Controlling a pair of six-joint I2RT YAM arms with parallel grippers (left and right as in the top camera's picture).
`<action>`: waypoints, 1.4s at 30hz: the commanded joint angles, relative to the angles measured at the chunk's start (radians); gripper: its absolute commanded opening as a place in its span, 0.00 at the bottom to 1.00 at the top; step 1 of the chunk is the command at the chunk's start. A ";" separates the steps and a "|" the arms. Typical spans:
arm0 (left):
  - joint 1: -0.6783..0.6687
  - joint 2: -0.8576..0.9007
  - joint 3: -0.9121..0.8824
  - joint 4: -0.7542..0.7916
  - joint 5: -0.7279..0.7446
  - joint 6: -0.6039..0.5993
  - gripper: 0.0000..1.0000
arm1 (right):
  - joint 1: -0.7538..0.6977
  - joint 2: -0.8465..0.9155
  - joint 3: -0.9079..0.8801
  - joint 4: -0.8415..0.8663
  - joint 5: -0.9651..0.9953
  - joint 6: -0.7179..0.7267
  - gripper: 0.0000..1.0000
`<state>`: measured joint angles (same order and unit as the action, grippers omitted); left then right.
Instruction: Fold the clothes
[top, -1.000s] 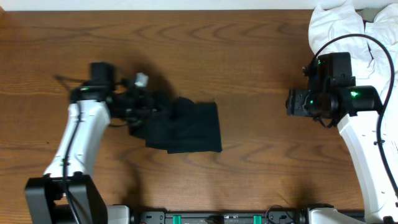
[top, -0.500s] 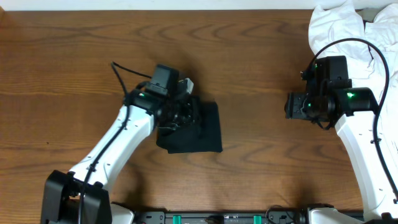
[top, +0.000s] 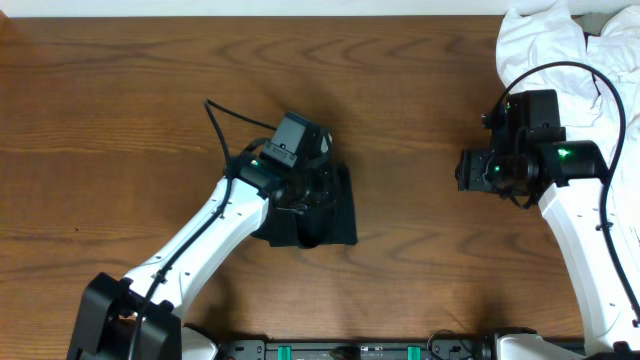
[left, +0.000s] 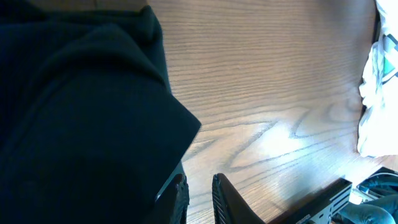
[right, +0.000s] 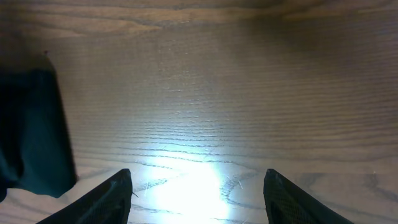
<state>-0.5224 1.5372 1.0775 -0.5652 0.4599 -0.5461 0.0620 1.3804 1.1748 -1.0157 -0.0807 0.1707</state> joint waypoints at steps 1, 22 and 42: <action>0.005 -0.011 0.015 0.019 -0.015 -0.005 0.17 | -0.002 0.001 -0.008 -0.002 -0.041 -0.029 0.66; 0.301 -0.148 0.025 -0.188 -0.252 0.224 0.24 | 0.329 0.079 -0.008 0.053 -0.546 -0.239 0.74; 0.313 0.149 0.024 -0.190 -0.270 0.224 0.26 | 0.625 0.336 -0.008 0.378 -0.620 -0.013 0.68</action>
<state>-0.2131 1.6733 1.1076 -0.7525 0.2062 -0.3386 0.6643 1.7111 1.1694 -0.6525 -0.6830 0.1123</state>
